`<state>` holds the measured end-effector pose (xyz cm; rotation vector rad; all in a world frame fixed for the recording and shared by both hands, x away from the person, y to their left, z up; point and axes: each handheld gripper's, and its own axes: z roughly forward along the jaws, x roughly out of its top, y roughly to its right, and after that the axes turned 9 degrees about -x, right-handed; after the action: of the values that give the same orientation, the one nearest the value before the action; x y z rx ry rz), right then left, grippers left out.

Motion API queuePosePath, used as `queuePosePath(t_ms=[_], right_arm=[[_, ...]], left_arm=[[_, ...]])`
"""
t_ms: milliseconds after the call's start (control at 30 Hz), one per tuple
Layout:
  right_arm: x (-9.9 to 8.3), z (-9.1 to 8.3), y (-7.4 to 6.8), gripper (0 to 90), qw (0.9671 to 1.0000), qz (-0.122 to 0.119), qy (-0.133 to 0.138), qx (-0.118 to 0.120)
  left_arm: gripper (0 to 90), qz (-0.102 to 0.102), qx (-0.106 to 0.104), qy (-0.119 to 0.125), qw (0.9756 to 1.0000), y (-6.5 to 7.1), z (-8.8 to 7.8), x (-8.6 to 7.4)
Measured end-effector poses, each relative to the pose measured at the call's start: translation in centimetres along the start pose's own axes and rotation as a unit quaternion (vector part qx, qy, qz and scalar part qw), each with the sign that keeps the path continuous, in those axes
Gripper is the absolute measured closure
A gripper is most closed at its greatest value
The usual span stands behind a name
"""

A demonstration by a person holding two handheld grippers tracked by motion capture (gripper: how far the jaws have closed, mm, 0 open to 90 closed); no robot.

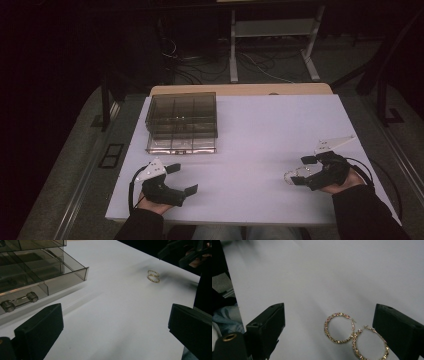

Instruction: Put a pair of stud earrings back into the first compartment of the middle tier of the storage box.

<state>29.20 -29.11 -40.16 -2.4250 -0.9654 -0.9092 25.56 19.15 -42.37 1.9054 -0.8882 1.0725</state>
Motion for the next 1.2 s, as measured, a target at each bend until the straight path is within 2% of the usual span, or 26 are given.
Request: queuePosePath(t_ms=[233,467,567,800,933,967,1000,1200], right_arm=[[0.2,1.2,0.1,10.1,0.9998,-0.014,-0.012,0.009],[-0.2,2.3,-0.2,10.1,0.9997,-0.016,-0.017,0.012],[-0.3,3.0,-0.5,10.1,0.9991,-0.024,-0.033,0.008],[-0.4,3.5,-1.0,10.1,0.9981,-0.039,-0.048,0.005],[-0.4,3.6,-1.1,11.4,0.9981,-0.038,-0.048,0.005],[-0.5,3.5,-1.1,15.3,0.9984,-0.034,-0.045,0.007],[-0.5,3.5,-1.1,15.3,0.9984,-0.034,-0.045,0.007],[-0.7,3.7,-1.2,15.5,0.9978,-0.035,-0.056,-0.011]], left_arm=[[0.0,0.0,-0.001,0.002,1.0,-0.1,0.0,0.1],[0.0,0.003,-0.001,0.0,1.0,-0.3,0.0,0.1],[0.0,0.004,-0.001,0.002,1.0,-0.3,0.0,0.1],[0.0,0.007,0.0,0.004,1.0,-0.3,0.0,0.1],[0.0,0.009,-0.001,0.004,1.0,-0.3,0.1,0.1],[0.0,0.01,-0.002,0.003,0.9999,-0.3,0.1,0.1],[0.0,0.011,-0.003,0.003,0.9999,-0.3,0.1,0.1],[0.0,0.017,-0.01,-0.006,0.9998,-0.2,0.6,0.2]])
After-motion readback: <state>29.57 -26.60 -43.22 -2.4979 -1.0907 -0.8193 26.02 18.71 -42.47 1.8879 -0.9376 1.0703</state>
